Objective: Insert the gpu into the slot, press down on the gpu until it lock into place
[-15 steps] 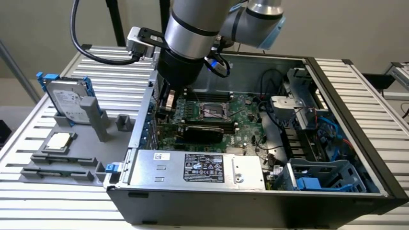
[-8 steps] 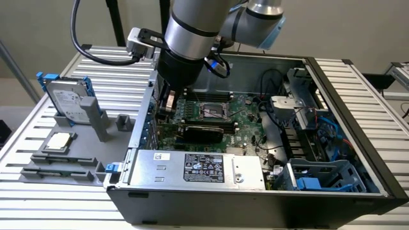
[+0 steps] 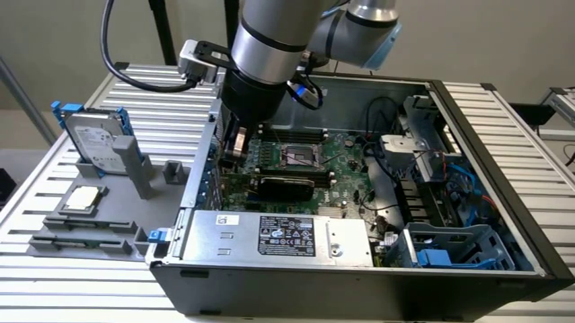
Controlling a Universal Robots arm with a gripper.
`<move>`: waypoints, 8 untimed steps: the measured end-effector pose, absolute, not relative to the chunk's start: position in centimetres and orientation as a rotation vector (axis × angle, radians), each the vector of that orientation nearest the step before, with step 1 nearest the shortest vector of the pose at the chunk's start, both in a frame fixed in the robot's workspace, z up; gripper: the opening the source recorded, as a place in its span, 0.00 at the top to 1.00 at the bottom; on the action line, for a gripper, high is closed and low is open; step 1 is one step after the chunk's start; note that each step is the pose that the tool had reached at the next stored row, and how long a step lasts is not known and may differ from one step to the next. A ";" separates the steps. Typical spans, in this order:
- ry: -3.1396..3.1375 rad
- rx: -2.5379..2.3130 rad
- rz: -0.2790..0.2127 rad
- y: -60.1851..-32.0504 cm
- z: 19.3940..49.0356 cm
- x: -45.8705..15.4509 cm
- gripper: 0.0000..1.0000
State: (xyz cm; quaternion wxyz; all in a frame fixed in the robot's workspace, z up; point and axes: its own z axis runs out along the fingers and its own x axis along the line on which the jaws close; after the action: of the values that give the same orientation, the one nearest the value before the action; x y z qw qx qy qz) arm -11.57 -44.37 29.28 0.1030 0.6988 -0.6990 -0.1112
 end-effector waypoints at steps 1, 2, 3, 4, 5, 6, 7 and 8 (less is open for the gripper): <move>-2.063 2.062 -0.328 -44.3 29.3 -11.6 0.89; -2.063 2.062 -0.328 -44.3 29.2 -11.6 0.89; -2.063 2.062 -0.328 -44.2 29.2 -11.7 0.89; -2.063 2.062 -0.328 -44.2 29.2 -11.7 0.89; -2.063 2.062 -0.328 -44.2 29.2 -11.7 0.89; -2.063 2.062 -0.328 -44.1 29.2 -11.7 0.89; -2.063 2.062 -0.328 -44.1 29.1 -11.8 0.89; -2.063 2.062 -0.328 -44.0 29.1 -11.8 0.89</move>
State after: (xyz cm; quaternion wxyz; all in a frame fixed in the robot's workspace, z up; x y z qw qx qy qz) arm -11.77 -44.02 29.14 0.1029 0.6988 -0.6991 -0.1113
